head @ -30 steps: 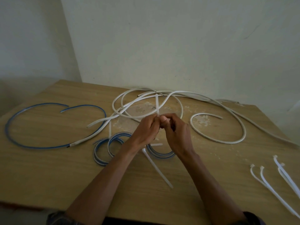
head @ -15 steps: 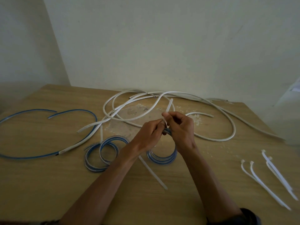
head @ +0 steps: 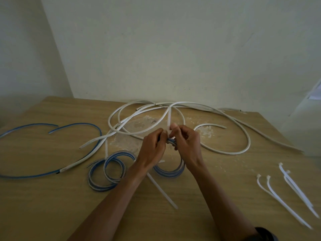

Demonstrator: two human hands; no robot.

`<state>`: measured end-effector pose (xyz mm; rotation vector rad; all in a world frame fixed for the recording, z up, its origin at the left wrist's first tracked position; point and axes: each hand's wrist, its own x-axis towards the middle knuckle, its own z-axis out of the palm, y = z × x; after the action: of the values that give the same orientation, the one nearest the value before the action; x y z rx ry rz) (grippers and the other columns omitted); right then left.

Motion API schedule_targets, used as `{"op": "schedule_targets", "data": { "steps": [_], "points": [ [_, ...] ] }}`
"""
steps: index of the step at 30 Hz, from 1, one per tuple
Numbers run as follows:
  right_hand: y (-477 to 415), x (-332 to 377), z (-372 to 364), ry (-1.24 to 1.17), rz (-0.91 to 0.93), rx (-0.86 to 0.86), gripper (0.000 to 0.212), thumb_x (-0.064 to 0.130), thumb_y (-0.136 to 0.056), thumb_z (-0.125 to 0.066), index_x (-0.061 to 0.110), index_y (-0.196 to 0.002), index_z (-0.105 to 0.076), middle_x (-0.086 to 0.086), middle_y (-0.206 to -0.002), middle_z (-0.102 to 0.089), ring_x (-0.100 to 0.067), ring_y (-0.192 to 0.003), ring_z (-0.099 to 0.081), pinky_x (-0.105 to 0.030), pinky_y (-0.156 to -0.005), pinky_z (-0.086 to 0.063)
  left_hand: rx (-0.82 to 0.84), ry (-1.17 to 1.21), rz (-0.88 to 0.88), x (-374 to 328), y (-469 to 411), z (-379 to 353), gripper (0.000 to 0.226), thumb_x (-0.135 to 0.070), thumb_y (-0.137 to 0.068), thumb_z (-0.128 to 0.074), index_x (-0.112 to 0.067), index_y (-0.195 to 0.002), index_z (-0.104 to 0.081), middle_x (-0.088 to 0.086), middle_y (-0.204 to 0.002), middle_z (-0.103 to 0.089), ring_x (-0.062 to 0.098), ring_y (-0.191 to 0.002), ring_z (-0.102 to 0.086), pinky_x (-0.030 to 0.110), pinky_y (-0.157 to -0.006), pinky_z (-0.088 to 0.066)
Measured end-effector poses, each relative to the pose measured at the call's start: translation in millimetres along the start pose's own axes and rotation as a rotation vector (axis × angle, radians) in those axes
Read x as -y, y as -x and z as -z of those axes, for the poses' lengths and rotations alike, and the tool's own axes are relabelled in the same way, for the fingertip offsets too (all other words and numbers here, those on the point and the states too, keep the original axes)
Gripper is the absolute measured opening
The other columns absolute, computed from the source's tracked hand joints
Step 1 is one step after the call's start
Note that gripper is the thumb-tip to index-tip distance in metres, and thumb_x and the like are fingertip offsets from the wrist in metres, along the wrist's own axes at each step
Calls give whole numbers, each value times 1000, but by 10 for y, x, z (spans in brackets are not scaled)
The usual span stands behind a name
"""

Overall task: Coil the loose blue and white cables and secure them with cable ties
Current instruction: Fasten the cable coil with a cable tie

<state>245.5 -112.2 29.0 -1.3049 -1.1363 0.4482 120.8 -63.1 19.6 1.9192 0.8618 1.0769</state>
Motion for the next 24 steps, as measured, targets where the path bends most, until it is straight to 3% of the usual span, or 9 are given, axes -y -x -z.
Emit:
{"op": "schedule_targets", "data": {
  "steps": [2, 6, 8, 9, 10, 11, 13, 18, 24],
  "points": [
    [38, 8, 0, 29, 30, 77, 19, 32, -97, -66, 16, -95, -76, 3, -80, -75, -10, -70, -70, -29, -63, -58, -28, -4, 11, 35, -31, 33, 36, -26, -108, -41, -7, -87, -62, -5, -61, -55, 9, -54, -52, 33, -57, -45],
    [70, -15, -48, 159, 91, 30, 18, 32, -95, -67, 16, -90, -74, 5, -79, -73, -12, -73, -70, -38, -71, -59, -48, 27, 59, 37, -13, 41, 29, -20, -109, -37, -16, -86, -54, -3, -59, -48, 6, -46, -42, 32, -51, -38],
    [78, -23, -34, 190, 143, 37, 19, 37, -93, -67, 20, -88, -73, 6, -79, -71, -12, -73, -68, -36, -67, -58, -52, 69, 79, 30, -11, 71, 18, -16, -108, -37, -17, -103, -54, 11, -67, -54, 16, -48, -48, 38, -51, -40],
    [85, -28, -24, 204, 174, 60, 17, 36, -92, -69, 20, -90, -73, 8, -81, -72, -11, -75, -69, -31, -67, -58, -61, 97, 96, 21, -15, 95, 16, -14, -106, -38, -16, -110, -53, 36, -96, -51, 20, -48, -49, 36, -49, -42],
    [96, -33, -21, 223, 201, 83, 16, 33, -91, -71, 18, -93, -74, 8, -85, -72, -9, -78, -69, -24, -67, -57, -65, 120, 112, 22, -19, 110, 17, -12, -106, -37, -17, -113, -52, -13, -90, -46, 18, -44, -46, 31, -46, -40],
    [97, -44, -21, 246, 223, 93, 14, 29, -90, -74, 16, -96, -75, 8, -87, -72, -7, -81, -69, -18, -68, -55, -69, 138, 120, 30, -21, 117, 18, -11, -105, -36, -17, -114, -51, 0, -68, -55, 12, -42, -40, 25, -44, -37],
    [87, -65, -35, 255, 244, 76, 11, 24, -90, -76, 15, -97, -76, 7, -89, -73, -6, -83, -69, -15, -71, -54, -73, 156, 127, 31, -13, 118, 19, -9, -105, -35, -18, -112, -51, -6, -57, -50, 9, -42, -35, 21, -43, -34],
    [84, -18, -34, 98, 116, 23, 3, 22, -90, -75, 26, -91, -75, 9, -86, -74, -9, -84, -70, -30, -75, -60, -36, 239, 143, 49, -30, 97, 17, -17, -108, -36, -19, -110, -53, 2, -61, -44, 15, -49, -37, 28, -46, -34],
    [50, -32, 2, -72, 31, -113, 10, 23, -95, -71, 15, -92, -76, 10, -75, -72, -4, -71, -65, -26, -67, -52, 182, 376, 259, -32, -21, 161, 44, -45, -107, -36, -9, -93, -57, -5, -59, -36, 11, -52, -40, 24, -51, -44]
  ]
}}
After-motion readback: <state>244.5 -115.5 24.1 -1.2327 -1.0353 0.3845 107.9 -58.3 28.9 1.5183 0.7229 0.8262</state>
